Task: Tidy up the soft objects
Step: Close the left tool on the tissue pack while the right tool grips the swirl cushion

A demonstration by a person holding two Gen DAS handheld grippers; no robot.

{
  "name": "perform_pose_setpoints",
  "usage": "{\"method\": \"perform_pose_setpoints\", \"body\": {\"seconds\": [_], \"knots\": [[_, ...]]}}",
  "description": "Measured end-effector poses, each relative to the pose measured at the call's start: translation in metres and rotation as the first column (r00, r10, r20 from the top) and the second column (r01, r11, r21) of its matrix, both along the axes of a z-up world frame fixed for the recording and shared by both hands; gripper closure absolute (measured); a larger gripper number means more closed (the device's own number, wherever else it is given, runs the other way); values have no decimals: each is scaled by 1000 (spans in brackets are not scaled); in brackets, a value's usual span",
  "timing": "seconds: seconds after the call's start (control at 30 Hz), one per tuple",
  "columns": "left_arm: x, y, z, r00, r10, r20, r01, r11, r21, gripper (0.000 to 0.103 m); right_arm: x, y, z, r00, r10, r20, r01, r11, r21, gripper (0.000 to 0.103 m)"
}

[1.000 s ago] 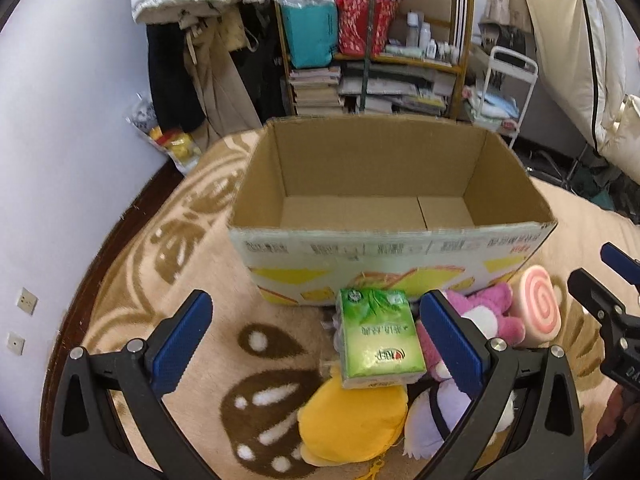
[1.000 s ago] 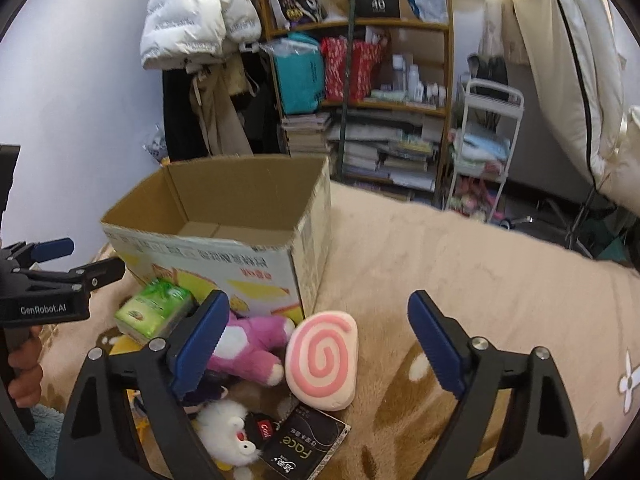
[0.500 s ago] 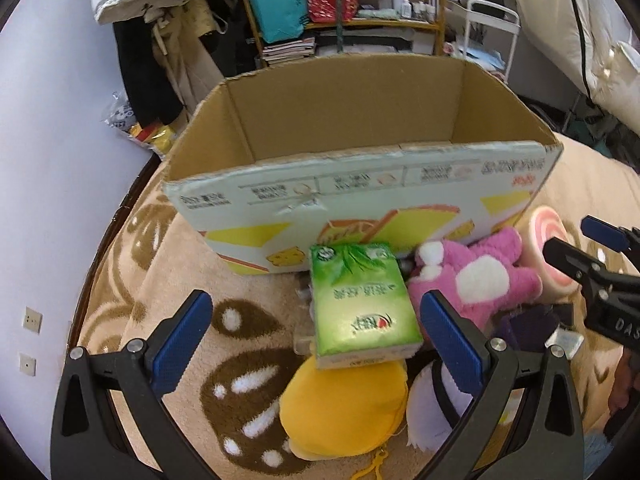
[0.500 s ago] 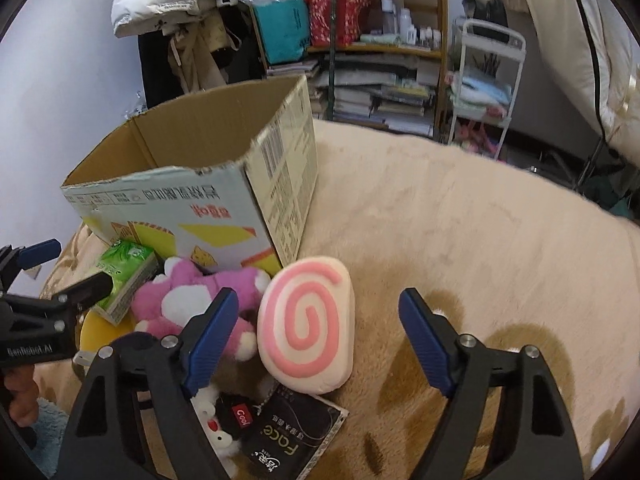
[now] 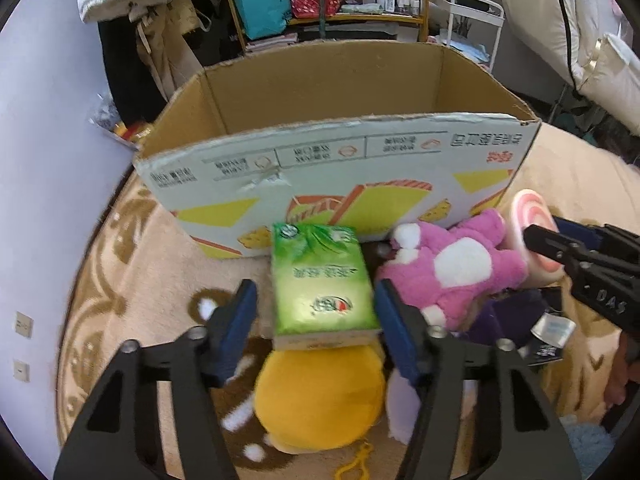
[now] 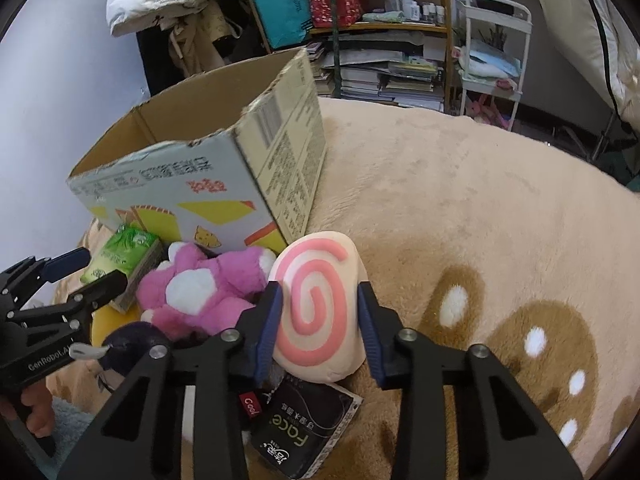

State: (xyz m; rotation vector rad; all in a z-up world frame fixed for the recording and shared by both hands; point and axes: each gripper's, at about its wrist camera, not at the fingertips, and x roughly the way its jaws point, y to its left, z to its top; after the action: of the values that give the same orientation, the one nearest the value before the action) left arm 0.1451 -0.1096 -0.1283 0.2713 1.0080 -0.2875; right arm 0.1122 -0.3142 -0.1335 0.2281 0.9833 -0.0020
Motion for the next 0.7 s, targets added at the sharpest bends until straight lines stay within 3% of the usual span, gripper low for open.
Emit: {"method": "perform_pose_setpoints", "body": {"seconds": [0.4,0.7], "knots": [[-17,8,7,1000,-15,-25,14,999,-40,54,-4,13,7,1000,22,15,-21,996,-85,85],[-33,26,27,999,28,35,-26,999,-36,55,-25,22,44,989,36,143,-14,988,-151,87]]}}
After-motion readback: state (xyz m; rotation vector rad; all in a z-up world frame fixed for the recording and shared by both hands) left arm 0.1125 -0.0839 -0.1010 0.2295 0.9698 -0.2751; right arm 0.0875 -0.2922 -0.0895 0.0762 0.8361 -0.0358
